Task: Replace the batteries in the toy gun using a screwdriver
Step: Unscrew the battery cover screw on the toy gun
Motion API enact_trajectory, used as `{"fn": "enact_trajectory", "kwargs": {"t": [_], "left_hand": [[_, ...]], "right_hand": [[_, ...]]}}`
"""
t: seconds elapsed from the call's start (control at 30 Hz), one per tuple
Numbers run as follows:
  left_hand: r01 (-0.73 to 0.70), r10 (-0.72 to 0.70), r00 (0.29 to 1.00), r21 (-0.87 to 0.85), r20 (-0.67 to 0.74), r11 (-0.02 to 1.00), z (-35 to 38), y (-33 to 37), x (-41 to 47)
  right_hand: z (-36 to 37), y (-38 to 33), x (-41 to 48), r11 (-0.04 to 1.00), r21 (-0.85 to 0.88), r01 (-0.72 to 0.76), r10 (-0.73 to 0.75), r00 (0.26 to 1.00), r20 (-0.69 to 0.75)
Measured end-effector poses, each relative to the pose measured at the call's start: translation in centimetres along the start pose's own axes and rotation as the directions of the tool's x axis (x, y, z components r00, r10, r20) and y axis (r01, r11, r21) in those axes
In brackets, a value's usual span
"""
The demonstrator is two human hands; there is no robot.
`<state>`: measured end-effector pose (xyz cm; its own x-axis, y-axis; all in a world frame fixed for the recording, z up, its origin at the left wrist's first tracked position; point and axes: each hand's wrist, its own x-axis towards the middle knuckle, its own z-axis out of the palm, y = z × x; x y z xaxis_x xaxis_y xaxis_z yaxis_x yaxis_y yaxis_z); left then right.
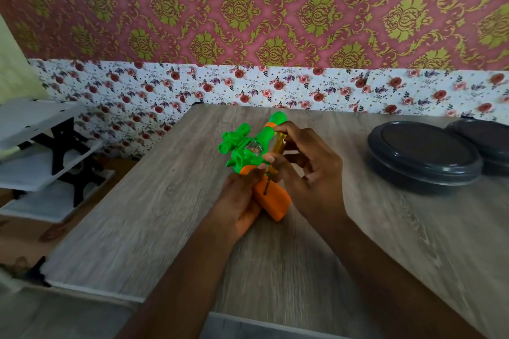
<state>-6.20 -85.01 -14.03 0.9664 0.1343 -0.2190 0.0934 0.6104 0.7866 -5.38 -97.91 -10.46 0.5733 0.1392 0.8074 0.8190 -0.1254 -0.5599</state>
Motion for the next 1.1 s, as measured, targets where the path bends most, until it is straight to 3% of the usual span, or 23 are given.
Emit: {"fn": "enact_trajectory", "kwargs": {"t": [0.37,0.67,0.97,1.1], "left_hand": [[-0.043,0.044,0.999,-0.006,0.032,0.999,-0.15,-0.16,0.23],[-0.047,0.047,0.998,0.002,0.038,0.999,-0.64,-0.48,0.75],[-0.055,0.055,0.997,0.007,0.062,0.998,-0.46,-0.33,0.46],[-0.056,0.055,0.996,0.019,0.074,0.998,-0.61,-0.45,0.56]], "right_hand": [[-0.10,0.00,0.03,0.981,0.180,-0.078,0.062,0.994,0.090],[0.04,0.45,0.02,0.999,0.039,0.028,-0.028,1.000,-0.005],[-0.10,0.01,0.11,0.982,0.183,-0.048,0.041,0.998,0.041],[0.11,0.04,0.32,0.991,0.136,-0.002,0.001,1.000,0.011]]}}
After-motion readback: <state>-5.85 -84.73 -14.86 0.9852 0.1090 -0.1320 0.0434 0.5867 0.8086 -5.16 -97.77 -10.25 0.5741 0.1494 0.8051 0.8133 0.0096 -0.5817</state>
